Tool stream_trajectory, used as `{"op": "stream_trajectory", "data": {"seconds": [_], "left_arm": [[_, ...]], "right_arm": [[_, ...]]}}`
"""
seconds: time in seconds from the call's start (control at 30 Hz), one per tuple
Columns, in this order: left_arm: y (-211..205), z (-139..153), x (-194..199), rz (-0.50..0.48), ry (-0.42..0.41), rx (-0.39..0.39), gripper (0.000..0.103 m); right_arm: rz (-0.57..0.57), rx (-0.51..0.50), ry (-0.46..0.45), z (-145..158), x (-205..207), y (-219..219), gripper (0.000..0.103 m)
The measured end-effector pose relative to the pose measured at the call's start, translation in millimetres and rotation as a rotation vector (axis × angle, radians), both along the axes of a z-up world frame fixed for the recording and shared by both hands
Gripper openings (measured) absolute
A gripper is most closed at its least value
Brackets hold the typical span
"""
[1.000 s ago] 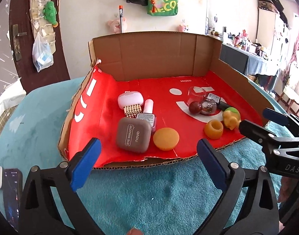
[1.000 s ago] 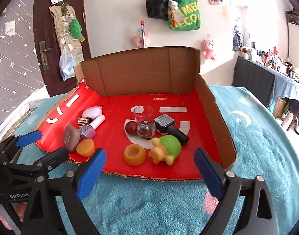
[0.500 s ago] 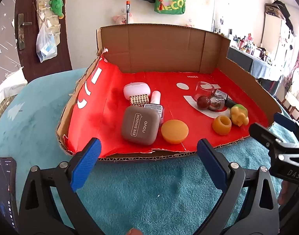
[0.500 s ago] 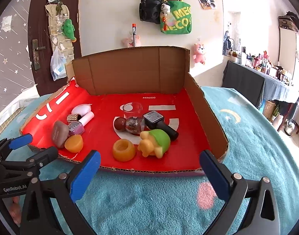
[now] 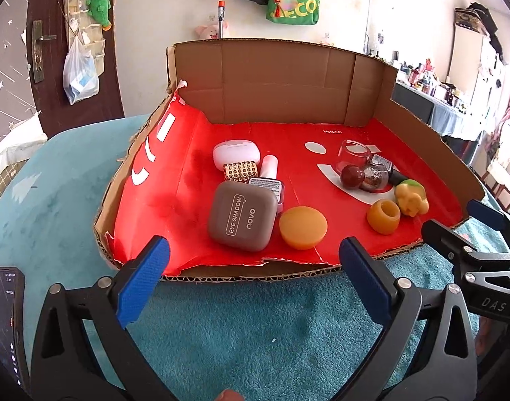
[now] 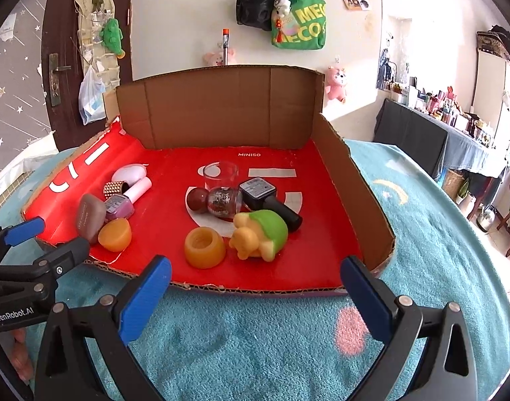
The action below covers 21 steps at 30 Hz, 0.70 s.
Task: Organize rigid objects
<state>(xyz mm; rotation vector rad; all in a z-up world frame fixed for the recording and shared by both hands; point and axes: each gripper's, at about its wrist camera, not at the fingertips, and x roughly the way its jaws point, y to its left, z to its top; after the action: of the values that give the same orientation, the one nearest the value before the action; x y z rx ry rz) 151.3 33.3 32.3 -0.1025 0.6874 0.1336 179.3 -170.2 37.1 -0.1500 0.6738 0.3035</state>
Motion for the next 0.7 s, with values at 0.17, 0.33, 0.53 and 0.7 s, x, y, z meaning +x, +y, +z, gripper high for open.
{"op": "stream_trajectory", "data": {"seconds": [0.17, 0.33, 0.53, 0.7], "left_arm": [[-0.4, -0.2, 0.2, 0.001, 0.002, 0.001, 0.103], [-0.9, -1.1, 0.6, 0.001, 0.006, 0.002, 0.103], [-0.5, -1.1, 0.6, 0.001, 0.006, 0.001, 0.103], [-0.7, -1.0, 0.9, 0.001, 0.007, 0.002, 0.103]], "right_arm": [[0.000, -0.001, 0.005, -0.6, 1.0, -0.4, 0.103], [0.001, 0.003, 0.011, -1.5, 2.3, -0.6, 0.103], [0.001, 0.002, 0.012, -1.8, 2.6, -0.3, 0.103], [0.001, 0.002, 0.012, -1.8, 3.0, -0.3, 0.103]]}}
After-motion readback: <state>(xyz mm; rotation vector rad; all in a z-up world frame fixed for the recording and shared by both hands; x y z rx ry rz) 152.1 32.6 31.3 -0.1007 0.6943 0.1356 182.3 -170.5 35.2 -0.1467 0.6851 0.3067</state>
